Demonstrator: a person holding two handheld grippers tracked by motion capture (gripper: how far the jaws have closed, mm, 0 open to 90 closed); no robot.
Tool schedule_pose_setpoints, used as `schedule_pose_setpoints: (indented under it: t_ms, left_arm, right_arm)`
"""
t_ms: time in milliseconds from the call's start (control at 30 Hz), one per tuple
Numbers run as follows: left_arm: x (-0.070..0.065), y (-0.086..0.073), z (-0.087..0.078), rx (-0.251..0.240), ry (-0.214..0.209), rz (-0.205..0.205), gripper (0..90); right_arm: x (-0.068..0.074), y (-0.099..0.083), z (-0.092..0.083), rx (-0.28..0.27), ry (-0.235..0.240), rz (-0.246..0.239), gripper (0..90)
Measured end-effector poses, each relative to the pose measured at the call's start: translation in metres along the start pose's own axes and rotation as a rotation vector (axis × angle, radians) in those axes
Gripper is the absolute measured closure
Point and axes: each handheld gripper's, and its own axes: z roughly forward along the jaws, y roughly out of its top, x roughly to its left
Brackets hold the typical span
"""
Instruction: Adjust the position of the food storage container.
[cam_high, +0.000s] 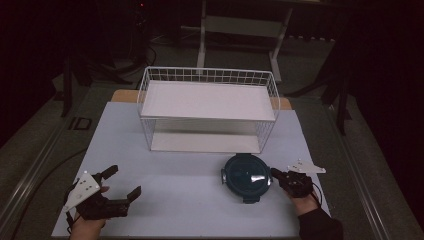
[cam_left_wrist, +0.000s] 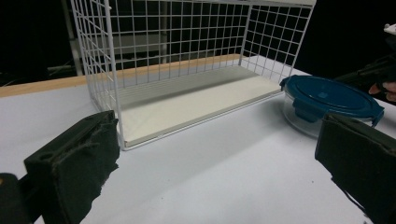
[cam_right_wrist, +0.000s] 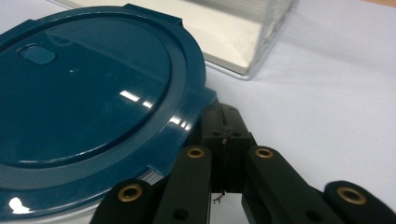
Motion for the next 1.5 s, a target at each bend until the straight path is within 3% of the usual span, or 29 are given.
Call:
schedule_pose_setpoints:
  t_ms: [633, 1500]
  left_arm:
    - [-0.001, 0.0, 0.001, 0.005, -0.009, -0.003, 0.1]
    - [-0.002, -0.001, 0.002, 0.012, -0.016, 0.008, 0.1]
  right_arm:
    - [0.028, 0.014, 0.013, 0.005, 0.107, -0.027, 90.0]
    - [0.056, 0.026, 0.027, 0.009, 0.178, -0.08, 90.0]
